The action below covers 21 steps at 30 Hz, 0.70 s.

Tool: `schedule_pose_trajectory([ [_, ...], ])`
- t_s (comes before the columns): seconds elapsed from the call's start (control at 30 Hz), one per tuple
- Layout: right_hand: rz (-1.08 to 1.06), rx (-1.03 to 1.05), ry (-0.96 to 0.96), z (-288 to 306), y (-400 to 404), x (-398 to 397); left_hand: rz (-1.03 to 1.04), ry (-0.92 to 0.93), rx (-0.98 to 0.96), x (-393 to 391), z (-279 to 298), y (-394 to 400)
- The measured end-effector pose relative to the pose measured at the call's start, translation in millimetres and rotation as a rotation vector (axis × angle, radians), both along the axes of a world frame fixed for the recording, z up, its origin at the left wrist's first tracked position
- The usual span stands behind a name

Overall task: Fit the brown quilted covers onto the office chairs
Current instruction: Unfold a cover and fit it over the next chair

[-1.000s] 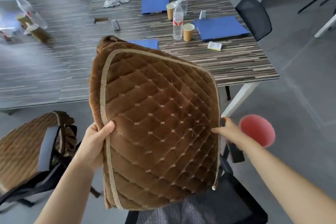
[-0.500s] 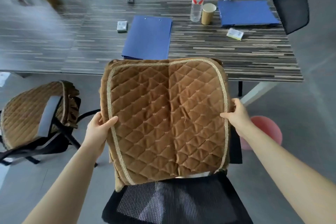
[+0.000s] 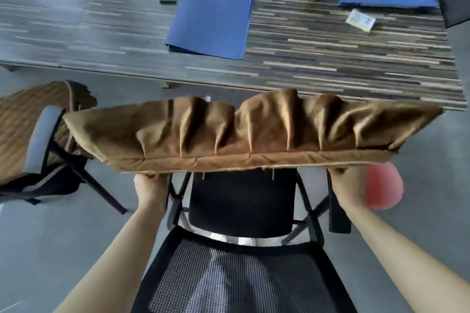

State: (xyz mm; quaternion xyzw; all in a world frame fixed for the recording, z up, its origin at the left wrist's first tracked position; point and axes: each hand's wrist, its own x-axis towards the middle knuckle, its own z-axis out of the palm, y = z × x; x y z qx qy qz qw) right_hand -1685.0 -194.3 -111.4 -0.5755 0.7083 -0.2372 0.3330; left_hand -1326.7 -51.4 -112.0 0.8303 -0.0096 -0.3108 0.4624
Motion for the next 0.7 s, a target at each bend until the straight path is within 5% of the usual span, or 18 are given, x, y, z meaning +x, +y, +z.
schedule_pose_trajectory([
  [0.3,-0.15,0.236,0.116,-80.4,11.9,-25.0,-0.139,0.018,0.195,-40.7,-104.8,14.8],
  [0.7,0.151,0.164,0.419,-121.1,-17.4,16.9,-0.285,0.065,0.394,-52.0,-185.9,-1.8],
])
